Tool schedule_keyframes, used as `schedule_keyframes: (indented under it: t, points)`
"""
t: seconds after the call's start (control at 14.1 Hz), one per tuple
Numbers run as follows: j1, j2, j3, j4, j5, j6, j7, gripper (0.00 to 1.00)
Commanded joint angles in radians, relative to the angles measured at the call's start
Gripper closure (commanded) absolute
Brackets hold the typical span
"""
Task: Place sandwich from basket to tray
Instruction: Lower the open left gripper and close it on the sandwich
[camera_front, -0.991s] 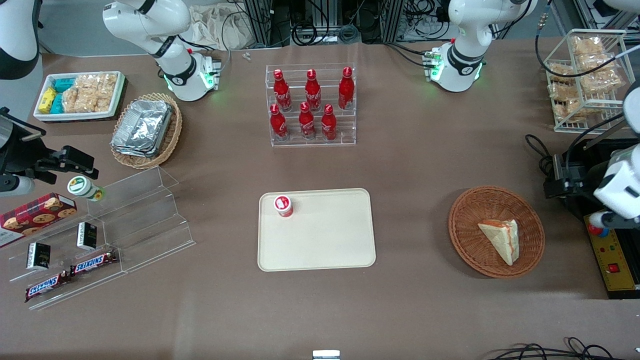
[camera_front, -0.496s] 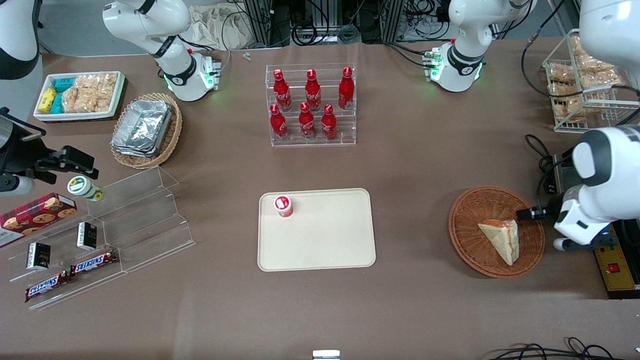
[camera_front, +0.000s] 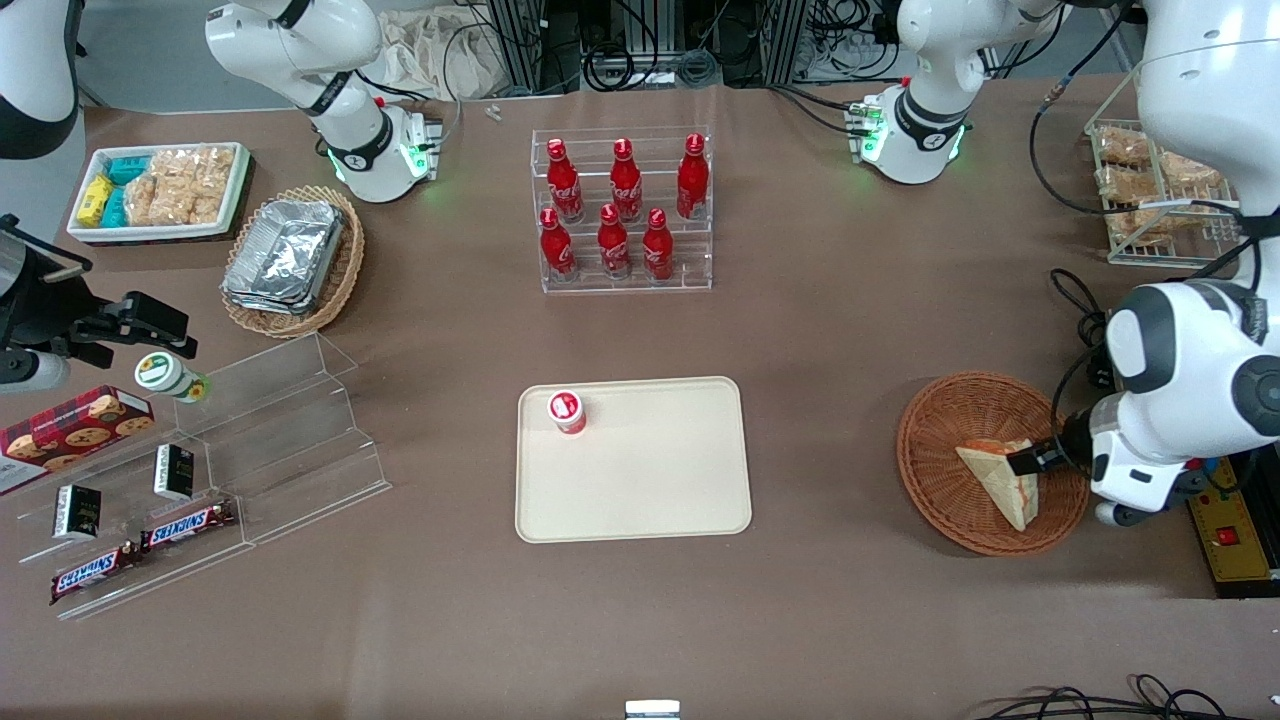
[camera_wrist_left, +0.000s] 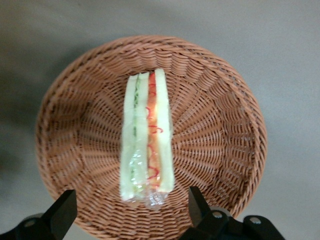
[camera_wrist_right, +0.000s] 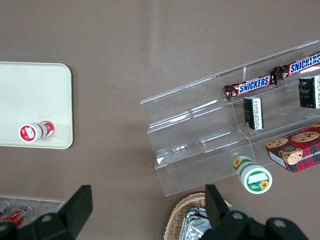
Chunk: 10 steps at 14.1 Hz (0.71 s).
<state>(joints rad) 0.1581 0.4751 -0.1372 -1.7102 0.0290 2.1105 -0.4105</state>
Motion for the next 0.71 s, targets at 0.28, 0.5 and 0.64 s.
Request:
schedule_keyframes:
  t: [0.28, 0.5, 0.64]
  points:
    - [-0.002, 0.057, -0.002, -0.002, 0.011, 0.077, -0.036, 0.02]
    - [0.001, 0.071, -0.002, 0.003, -0.001, 0.085, -0.079, 0.13]
    - [0.008, 0.089, -0.015, 0.009, 0.002, 0.088, -0.128, 0.31]
